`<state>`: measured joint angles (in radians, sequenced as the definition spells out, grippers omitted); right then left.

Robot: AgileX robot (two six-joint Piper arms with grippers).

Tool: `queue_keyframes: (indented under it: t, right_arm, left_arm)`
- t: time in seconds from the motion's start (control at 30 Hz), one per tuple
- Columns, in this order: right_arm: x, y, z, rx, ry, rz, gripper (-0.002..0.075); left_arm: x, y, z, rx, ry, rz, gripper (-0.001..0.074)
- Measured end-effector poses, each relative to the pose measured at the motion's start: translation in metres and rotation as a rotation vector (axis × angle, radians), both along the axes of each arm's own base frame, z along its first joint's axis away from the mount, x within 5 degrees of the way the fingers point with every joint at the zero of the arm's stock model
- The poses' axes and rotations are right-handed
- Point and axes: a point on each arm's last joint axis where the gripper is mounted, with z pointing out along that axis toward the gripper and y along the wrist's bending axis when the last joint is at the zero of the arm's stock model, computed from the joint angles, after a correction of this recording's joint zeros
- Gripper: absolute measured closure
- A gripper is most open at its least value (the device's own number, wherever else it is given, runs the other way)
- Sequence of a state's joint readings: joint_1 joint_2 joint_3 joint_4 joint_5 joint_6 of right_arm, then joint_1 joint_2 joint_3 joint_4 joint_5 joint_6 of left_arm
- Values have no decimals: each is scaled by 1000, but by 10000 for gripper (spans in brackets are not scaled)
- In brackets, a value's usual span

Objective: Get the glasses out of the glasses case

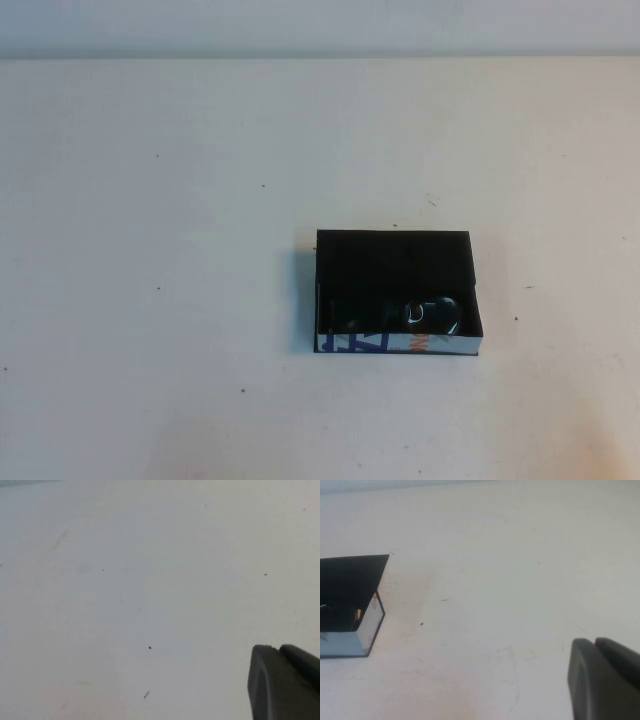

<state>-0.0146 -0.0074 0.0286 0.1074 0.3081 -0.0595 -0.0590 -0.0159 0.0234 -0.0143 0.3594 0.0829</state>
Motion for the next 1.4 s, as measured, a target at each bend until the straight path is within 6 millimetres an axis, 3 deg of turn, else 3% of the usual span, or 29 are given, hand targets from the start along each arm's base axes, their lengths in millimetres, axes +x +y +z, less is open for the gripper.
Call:
queue_keyframes:
  t: [1.13, 1.27, 1.4]
  right_arm:
    - [0, 1, 0, 36, -1, 2, 743]
    - [0, 4, 1, 153, -2, 10, 743]
    - [0, 13, 6, 514, -8, 34, 743]
  left_arm:
    - [0, 0, 0, 0, 0, 0, 739]
    - [0, 0, 0, 0, 0, 0, 739]
    - [0, 0, 0, 0, 0, 0, 739]
